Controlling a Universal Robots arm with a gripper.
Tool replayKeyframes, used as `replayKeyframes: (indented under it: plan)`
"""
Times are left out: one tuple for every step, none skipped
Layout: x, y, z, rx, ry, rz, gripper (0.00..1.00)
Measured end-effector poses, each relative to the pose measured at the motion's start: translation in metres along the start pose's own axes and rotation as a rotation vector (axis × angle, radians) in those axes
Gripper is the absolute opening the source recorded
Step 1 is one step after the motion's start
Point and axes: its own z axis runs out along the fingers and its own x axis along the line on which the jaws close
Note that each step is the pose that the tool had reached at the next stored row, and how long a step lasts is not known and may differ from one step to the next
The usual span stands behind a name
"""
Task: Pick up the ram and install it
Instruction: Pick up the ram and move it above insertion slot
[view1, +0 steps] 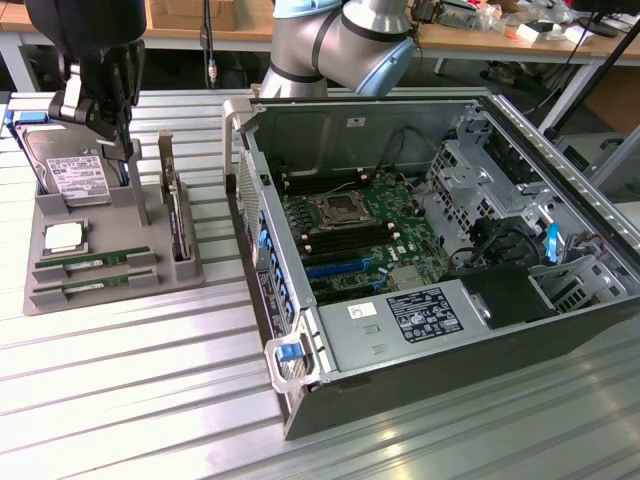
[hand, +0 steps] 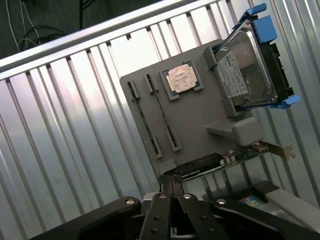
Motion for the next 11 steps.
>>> replayKeyframes:
  plan:
    - [0.0, 0.0, 0.0, -0.0002, 0.0004, -0.008, 0.11]
    - [0.0, 0.0, 0.0001, -0.0003, 0.0008, -0.016, 0.11]
    - [0.0, 0.0, 0.0001, -0.0005, 0.0015, -0.029, 0.11]
    - [0.0, -0.0001, 0.0002, -0.0007, 0.0017, -0.035, 0.11]
    - [0.0, -0.0001, 0.0003, -0.0008, 0.0023, -0.045, 0.11]
    - [0.0, -0.0001, 0.0003, -0.0011, 0.0029, -0.056, 0.11]
    - [0.0, 0.0, 0.0004, -0.0013, 0.0034, -0.066, 0.11]
    - [0.0, -0.0001, 0.0005, -0.0014, 0.004, -0.076, 0.11]
    - [0.0, 0.0, 0.0006, -0.0016, 0.0046, -0.087, 0.11]
    - [0.0, 0.0, 0.0006, -0.0017, 0.0049, -0.093, 0.11]
    - [0.0, 0.0, 0.0007, -0.0019, 0.0053, -0.102, 0.11]
